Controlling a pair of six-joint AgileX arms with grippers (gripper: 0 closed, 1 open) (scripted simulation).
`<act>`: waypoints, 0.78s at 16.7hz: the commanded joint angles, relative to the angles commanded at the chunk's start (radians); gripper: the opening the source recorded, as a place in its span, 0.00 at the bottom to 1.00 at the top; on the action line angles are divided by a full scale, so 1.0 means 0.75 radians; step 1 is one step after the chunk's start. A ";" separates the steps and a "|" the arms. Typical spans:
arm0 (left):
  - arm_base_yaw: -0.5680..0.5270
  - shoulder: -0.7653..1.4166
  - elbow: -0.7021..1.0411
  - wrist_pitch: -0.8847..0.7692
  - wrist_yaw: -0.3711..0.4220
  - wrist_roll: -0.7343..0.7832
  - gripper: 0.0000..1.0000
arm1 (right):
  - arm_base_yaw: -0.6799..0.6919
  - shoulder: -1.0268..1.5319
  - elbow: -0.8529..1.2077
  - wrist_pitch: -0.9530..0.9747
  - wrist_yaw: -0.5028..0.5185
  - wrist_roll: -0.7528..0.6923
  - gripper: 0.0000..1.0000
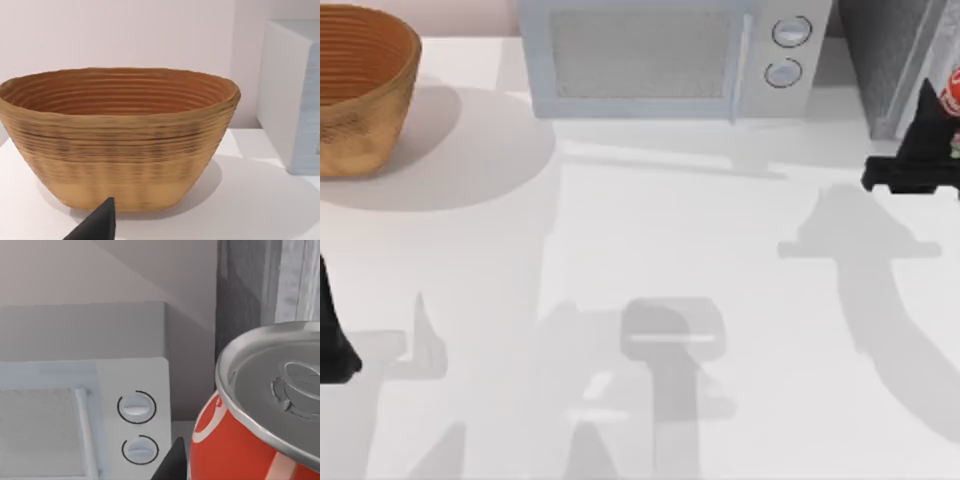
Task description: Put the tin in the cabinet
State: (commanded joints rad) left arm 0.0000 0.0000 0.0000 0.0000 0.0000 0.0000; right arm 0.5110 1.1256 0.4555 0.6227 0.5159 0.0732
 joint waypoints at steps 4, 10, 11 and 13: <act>0.000 0.000 0.000 0.000 0.000 0.000 1.00 | -0.210 -0.488 -0.183 -0.251 -0.208 -0.033 0.00; 0.000 0.000 0.000 0.000 0.000 0.000 1.00 | -0.514 -1.156 -0.454 -0.621 -0.512 -0.077 0.00; 0.000 0.000 0.000 0.000 0.000 0.000 1.00 | -0.555 -1.243 -0.491 -0.671 -0.554 -0.082 0.00; 0.000 0.000 0.000 0.000 0.000 0.000 1.00 | -0.621 -1.382 -0.552 -0.754 -0.624 -0.091 0.00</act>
State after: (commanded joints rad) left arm 0.0000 0.0000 0.0000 0.0000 0.0000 0.0000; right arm 0.0450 0.0892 0.0417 0.0569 0.0480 0.0053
